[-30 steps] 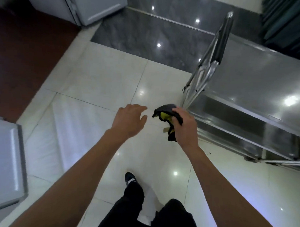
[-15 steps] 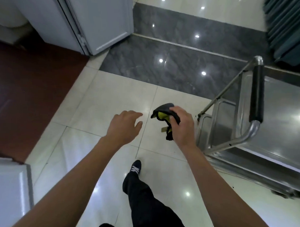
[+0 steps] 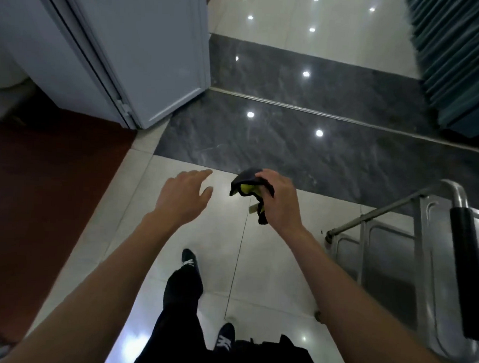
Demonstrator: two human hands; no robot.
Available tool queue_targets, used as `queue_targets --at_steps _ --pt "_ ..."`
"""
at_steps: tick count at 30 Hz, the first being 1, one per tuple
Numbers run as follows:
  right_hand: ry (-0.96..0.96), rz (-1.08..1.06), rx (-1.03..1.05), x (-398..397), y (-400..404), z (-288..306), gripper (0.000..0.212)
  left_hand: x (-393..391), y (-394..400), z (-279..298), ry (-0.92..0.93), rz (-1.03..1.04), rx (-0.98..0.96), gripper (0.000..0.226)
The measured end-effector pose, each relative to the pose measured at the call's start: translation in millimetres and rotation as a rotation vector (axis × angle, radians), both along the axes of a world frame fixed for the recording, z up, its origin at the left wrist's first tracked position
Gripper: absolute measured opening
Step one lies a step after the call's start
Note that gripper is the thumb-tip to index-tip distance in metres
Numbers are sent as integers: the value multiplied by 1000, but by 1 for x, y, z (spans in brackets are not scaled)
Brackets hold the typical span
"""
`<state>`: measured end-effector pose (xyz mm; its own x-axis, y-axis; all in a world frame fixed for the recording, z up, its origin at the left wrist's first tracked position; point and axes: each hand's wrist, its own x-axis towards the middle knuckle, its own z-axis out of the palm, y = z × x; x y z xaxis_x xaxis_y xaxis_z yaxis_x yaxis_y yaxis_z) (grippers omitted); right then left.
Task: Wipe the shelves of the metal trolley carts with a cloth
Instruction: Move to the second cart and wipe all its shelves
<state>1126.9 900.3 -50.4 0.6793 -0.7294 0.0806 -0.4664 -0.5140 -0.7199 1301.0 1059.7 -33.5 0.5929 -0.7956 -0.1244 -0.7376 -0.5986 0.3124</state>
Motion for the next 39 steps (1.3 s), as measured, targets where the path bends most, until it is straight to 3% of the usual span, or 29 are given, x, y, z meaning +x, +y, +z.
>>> queue_targets --at_steps 6,11,19,29,39 --pt "-13 -206 -20 70 -94 -5 29 95 -119 -5 49 -202 -39 45" --pt "-19 -385 -55 92 -168 6 29 131 -241 13 89 -426 -29 43" --pt "-14 -671 -9 77 -319 -11 28 144 -449 1 25 -711 40 39" --pt "-30 -709 22 89 -529 -8 29 154 -669 22 -26 -785 65 37" --pt "91 -891 -29 46 -694 -19 26 112 -914 -12 31 -1061 73 41"
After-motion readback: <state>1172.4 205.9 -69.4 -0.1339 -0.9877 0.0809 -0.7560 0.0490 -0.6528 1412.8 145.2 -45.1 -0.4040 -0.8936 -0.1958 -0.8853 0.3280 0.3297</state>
